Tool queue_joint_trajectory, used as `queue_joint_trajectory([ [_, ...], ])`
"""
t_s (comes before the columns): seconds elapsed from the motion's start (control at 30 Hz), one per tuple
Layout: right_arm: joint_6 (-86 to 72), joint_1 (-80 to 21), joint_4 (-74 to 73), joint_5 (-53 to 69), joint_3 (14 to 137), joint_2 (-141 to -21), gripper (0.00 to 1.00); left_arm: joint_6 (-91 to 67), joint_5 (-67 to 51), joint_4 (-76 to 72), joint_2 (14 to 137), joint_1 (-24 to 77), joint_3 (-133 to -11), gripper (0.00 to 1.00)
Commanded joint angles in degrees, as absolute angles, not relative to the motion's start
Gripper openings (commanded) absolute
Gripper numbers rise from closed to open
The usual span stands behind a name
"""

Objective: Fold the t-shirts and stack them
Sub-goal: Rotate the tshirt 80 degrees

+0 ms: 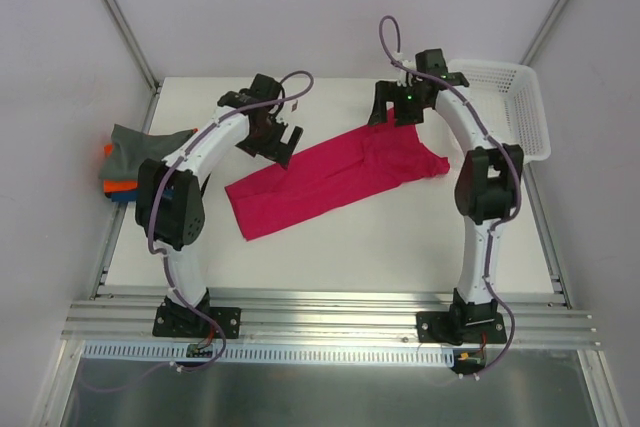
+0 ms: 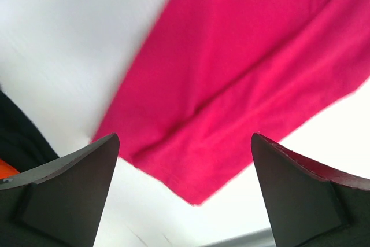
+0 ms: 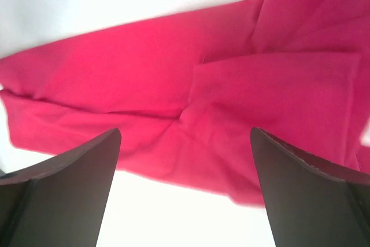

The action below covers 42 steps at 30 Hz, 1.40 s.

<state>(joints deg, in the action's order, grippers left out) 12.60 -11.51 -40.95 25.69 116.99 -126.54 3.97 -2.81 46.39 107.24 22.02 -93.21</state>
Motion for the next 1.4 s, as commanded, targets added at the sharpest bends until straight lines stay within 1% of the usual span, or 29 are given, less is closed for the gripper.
queue_joint_trajectory([
  [0.0, 11.52, -10.81, -42.27, 26.36, 110.60, -114.89, 0.99, 6.15, -0.88, 47.55, 112.67, 19.69, -98.52, 0.99],
  [0.17, 9.76, -9.67, -45.44, 28.64, 99.95, -109.43, 0.99, 6.41, -1.76, 47.55, 118.56, 16.79, -102.92, 0.99],
  [0.2, 9.06, -9.41, -45.70, 28.91, 95.32, -108.03, 0.98, 6.50, -1.76, 47.55, 119.17, 16.53, -103.18, 0.99],
  [0.33, 8.09, -8.79, -45.27, 29.97, 85.73, -105.48, 0.98, 5.80, -2.99, 47.55, 121.81, 15.12, -104.15, 0.99],
  [0.5, 8.09, -8.00, -44.47, 29.97, 82.26, -107.40, 0.98, 6.06, -3.34, 47.46, 123.84, 14.07, -103.45, 0.99],
  [0.67, 8.78, -6.51, -43.95, 28.31, 85.68, -114.15, 0.98, 6.24, -4.83, 47.64, 124.89, 13.10, -100.55, 0.99],
  [0.8, 10.02, -5.63, -44.65, 26.20, 91.21, -119.16, 0.98, 5.71, -6.59, 48.95, 125.16, 12.92, -97.22, 0.99],
  [1.1, 8.62, -5.27, -43.86, 25.84, 98.87, -125.59, 0.98, 4.04, -10.45, 50.18, 121.56, 12.92, -89.40, 0.97],
  [1.37, 6.77, -5.71, -43.16, 26.89, 114.75, -133.40, 0.98, 3.78, -12.30, 50.36, 115.23, 14.32, -80.08, 0.97],
])
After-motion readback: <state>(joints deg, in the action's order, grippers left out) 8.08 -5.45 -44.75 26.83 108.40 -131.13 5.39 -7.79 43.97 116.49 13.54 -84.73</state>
